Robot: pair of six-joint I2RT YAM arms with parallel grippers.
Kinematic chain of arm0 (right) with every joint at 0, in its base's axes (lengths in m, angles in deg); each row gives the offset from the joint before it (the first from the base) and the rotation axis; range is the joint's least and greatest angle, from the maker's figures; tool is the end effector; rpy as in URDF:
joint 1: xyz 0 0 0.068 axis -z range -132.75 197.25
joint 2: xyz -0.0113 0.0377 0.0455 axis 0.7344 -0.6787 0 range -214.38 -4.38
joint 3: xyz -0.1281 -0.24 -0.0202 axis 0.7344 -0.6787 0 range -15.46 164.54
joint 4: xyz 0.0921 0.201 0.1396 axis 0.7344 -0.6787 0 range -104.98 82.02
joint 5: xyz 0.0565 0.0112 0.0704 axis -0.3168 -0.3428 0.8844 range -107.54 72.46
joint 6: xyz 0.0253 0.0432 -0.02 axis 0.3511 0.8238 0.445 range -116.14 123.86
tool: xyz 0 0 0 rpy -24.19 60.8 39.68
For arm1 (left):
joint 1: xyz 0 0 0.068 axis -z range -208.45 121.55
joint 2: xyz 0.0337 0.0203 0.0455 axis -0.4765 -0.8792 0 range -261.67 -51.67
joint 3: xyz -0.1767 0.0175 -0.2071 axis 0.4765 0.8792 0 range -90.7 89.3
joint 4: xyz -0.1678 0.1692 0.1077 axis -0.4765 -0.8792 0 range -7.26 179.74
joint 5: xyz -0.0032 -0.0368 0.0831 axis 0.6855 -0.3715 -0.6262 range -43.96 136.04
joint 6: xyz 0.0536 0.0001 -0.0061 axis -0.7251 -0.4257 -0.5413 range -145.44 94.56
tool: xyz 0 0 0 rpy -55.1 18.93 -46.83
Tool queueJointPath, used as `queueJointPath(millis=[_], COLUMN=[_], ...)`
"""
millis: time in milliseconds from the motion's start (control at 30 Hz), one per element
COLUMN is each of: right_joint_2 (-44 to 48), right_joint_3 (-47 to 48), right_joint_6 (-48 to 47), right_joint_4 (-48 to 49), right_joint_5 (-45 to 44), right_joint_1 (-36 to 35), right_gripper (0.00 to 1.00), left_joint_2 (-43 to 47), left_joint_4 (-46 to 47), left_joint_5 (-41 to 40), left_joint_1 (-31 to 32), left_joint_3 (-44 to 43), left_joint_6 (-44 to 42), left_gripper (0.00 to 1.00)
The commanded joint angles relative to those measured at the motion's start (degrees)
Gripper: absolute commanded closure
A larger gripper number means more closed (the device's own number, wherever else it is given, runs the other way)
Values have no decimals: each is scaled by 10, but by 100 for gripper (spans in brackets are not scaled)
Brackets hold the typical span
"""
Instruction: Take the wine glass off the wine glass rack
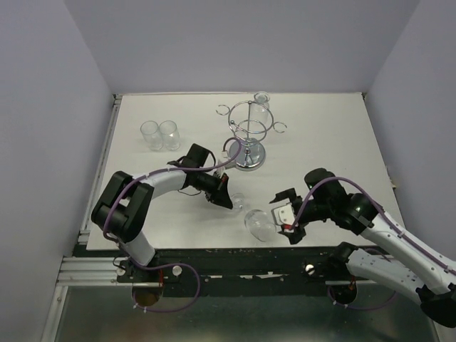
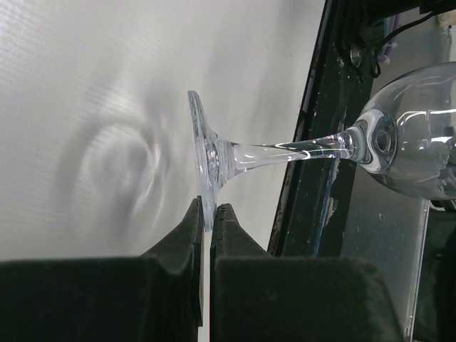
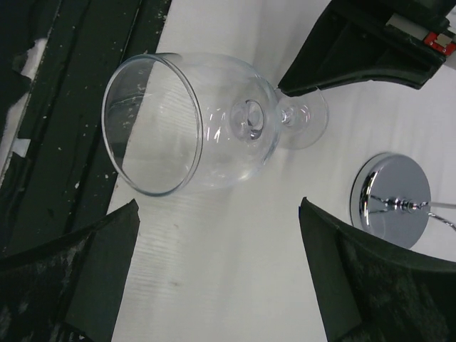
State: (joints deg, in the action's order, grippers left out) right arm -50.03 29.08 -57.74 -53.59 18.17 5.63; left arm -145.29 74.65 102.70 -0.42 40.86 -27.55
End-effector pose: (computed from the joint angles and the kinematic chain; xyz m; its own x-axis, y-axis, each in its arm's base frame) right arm 0.1000 0.1166 0.2826 0.4789 -0.5301 -0.6997 -0.8774 -0.2631 -0.4011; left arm 0.2493 -0.1665 0.1642 -0.7429 0.4186 -0.5223 0.6518 0.2752 -0.7067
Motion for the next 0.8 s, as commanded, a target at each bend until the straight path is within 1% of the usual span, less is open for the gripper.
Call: queueJointPath(millis=[0, 267, 367, 500, 767], right_joint_2=[-14, -7, 0, -1, -36], right_joint_3=[-19, -22, -31, -38, -38], right_joint_6=[1, -83, -106, -154, -214], right_joint_4=[89, 90, 107, 111, 118], right_joint_5=[-78, -56, -46, -3, 78], right_joint_1=[-35, -52, -57, -59, -77], right_gripper=[0, 0, 0, 0, 0], left_joint_2=[-22, -55, -58, -62, -60], left_joint_4=[-14, -43, -45, -46, -54], left_joint_5=[87, 98, 96, 106, 115], left_joint_1=[-7, -10, -10, -10, -11], left_joint_3=[-37, -56, -58, -55, -40], left_joint_6=[4, -3, 1, 9, 18], left_gripper=[100, 100, 100, 100, 100])
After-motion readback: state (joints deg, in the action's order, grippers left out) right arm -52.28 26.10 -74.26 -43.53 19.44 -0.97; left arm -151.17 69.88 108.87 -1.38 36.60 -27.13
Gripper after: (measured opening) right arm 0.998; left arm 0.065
